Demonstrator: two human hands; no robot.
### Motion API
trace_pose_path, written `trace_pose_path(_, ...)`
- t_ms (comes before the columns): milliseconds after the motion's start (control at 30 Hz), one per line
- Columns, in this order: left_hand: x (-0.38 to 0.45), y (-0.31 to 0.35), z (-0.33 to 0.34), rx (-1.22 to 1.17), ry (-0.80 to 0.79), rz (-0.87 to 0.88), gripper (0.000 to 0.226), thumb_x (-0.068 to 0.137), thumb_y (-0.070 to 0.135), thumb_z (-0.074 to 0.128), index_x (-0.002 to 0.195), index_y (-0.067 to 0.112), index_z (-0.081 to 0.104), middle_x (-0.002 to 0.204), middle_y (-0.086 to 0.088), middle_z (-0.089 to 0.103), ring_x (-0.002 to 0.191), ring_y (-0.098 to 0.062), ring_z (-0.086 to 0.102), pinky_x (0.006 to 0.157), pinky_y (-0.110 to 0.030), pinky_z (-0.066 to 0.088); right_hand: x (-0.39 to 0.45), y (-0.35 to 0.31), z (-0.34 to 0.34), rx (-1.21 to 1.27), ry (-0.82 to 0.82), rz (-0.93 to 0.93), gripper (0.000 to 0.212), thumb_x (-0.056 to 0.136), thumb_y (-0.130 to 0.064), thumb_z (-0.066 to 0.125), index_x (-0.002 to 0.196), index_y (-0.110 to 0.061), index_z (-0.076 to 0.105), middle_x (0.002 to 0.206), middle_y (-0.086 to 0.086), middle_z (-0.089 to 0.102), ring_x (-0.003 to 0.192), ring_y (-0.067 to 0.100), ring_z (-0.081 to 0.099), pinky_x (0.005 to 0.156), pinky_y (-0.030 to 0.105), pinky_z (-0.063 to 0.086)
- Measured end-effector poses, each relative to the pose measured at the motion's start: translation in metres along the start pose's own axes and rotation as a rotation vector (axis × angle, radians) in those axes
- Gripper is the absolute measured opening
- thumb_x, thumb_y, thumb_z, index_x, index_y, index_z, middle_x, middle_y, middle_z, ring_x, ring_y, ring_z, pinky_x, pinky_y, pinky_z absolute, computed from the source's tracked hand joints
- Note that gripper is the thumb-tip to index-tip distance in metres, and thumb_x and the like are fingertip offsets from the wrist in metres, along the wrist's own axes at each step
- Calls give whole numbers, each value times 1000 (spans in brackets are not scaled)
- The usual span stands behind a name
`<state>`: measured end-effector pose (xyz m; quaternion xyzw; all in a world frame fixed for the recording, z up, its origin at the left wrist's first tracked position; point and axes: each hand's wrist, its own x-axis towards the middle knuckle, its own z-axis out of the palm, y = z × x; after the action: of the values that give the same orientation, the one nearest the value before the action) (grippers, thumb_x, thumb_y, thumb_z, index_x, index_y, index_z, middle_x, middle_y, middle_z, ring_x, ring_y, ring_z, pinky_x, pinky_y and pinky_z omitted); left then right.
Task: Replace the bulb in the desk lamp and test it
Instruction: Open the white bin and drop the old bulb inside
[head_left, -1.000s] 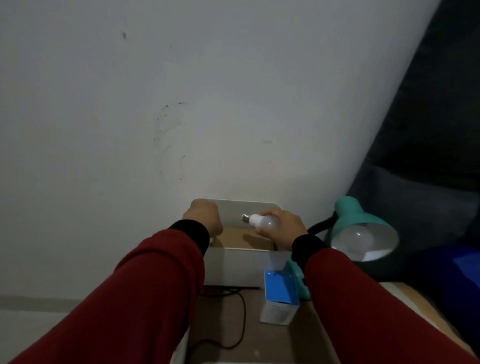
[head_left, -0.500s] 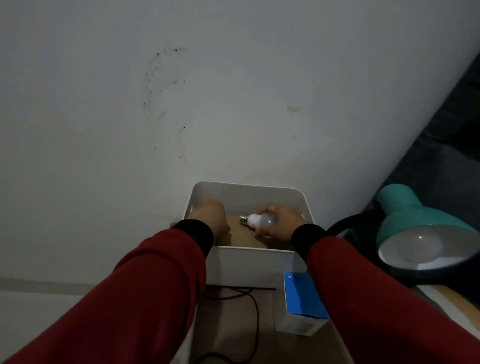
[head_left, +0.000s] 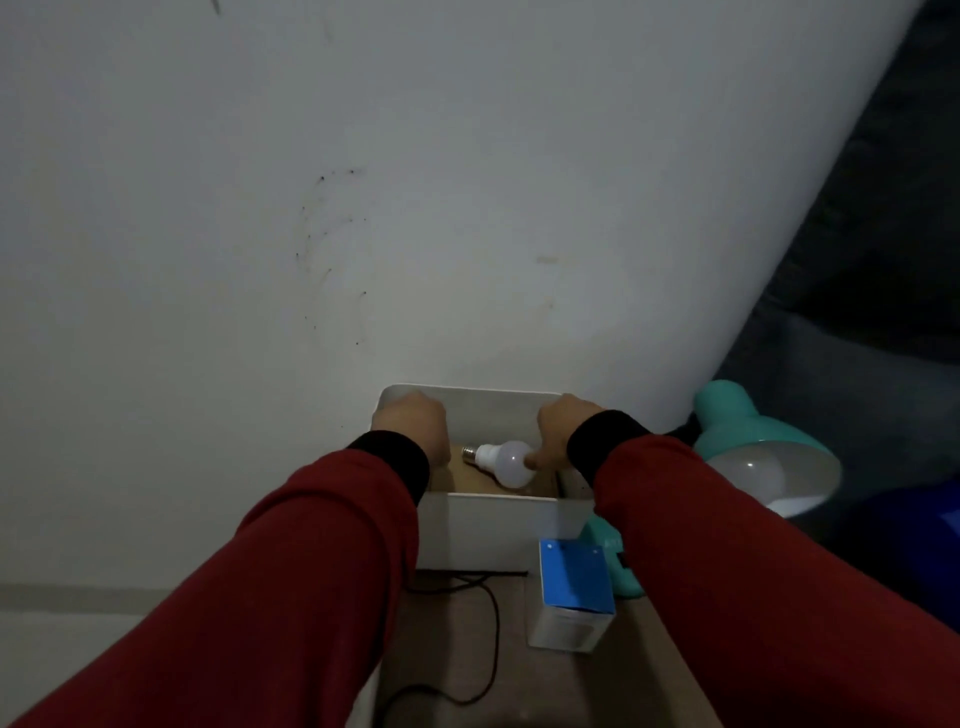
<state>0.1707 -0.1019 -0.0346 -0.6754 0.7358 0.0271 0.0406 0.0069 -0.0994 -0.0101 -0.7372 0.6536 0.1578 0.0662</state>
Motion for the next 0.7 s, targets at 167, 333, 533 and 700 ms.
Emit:
trace_pose_path(167, -37, -2, -21, -56, 15, -36, 31, 88, 20, 54, 116, 7, 58, 127, -12, 54, 116, -26, 54, 91, -31, 50, -44, 2, -14, -1, 43, 37, 49, 85, -41, 61, 113, -2, 59, 112, 16, 63, 95, 28, 61, 71, 30, 44)
trace_pose_path(333, -91, -3, -29, -99, 11, -57, 40, 89, 23, 54, 124, 4, 51, 130, -16, 48, 112, -28, 57, 89, -31, 49, -103, 1, -7, 96, 100, 51, 46, 85, -40, 60, 109, -1, 60, 108, 17, 63, 92, 29, 59, 70, 28, 40)
trace_pose_path(533, -168, 0, -8, -159, -15, -66, 42, 88, 29, 57, 121, 3, 55, 127, -16, 55, 115, -30, 54, 92, -33, 48, -176, 0, 51, 137, 123, 74, 49, 83, -44, 59, 110, -3, 61, 118, 17, 63, 108, 33, 60, 78, 31, 47)
trace_pose_path(700, -222, 7, 35, -253, -52, -48, 44, 84, 32, 60, 116, 1, 59, 125, -19, 57, 115, -32, 55, 96, -32, 45, -225, -5, 106, 241, 83, 125, 50, 85, -46, 57, 113, -5, 61, 119, 15, 63, 109, 30, 59, 83, 31, 48)
